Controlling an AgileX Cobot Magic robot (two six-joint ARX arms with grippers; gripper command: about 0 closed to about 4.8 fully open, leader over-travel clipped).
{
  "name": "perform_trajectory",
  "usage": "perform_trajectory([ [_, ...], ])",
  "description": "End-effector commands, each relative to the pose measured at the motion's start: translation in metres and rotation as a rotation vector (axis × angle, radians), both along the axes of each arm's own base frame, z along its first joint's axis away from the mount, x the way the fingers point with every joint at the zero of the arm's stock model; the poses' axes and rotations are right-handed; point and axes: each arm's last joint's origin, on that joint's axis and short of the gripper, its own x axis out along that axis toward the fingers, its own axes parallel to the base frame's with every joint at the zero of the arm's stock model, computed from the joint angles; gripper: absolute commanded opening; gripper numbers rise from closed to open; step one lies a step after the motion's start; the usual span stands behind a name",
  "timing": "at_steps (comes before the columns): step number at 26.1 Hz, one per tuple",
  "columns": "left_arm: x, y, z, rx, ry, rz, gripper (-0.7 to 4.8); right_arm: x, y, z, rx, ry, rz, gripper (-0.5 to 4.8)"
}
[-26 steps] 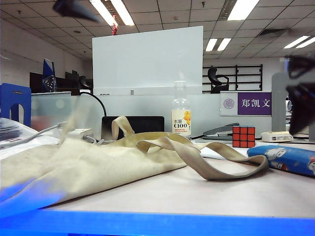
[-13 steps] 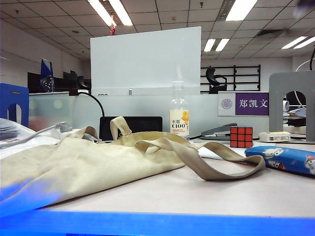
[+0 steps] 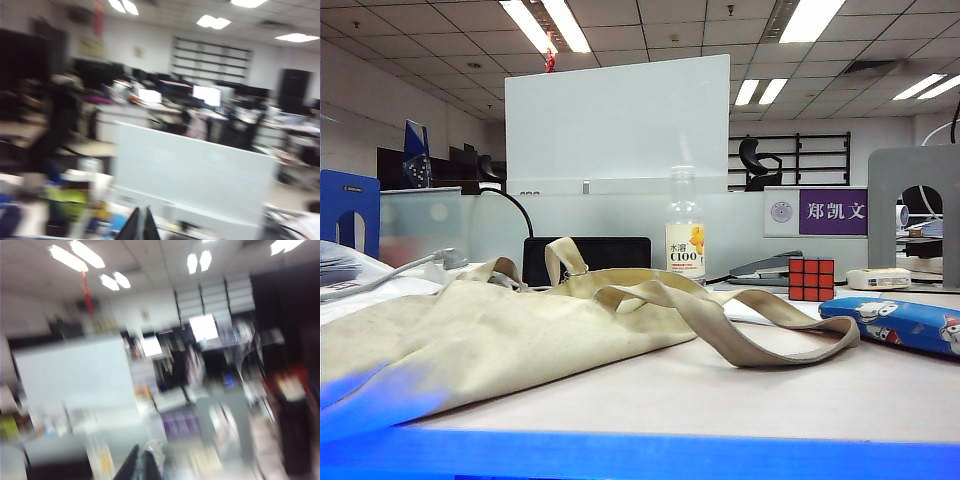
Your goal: Take the glasses case out of the canvas bag and put it on the table.
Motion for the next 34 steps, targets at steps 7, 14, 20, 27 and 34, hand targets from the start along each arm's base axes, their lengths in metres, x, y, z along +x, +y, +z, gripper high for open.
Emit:
perform_trajectory([
  [7, -0.134, 0.021, -0.121, 0.031, 0.073, 0.095, -0.03, 0.053, 0.004, -0.079, 0.024, 0.343, 0.157, -0.07],
  [14, -0.109, 0.024, -0.278, -0.014, 0.205, 0.101, -0.05, 0.099, 0.006, -0.155, 0.042, 0.209, 0.190, -0.07],
  [20, -0.063, 0.029, -0.350, -0.041, 0.053, 0.126, -0.04, 0.103, 0.004, -0.172, 0.068, 0.291, 0.108, -0.04],
  [27, -0.052, 0.034, -0.413, -0.057, 0.315, 0.280, -0.05, 0.102, 0.004, -0.177, 0.069, 0.336, 0.107, -0.05],
  [34, -0.052, 0.033, -0.422, -0.075, 0.417, 0.228, -0.04, 0.102, 0.004, -0.177, 0.069, 0.336, 0.106, -0.05],
])
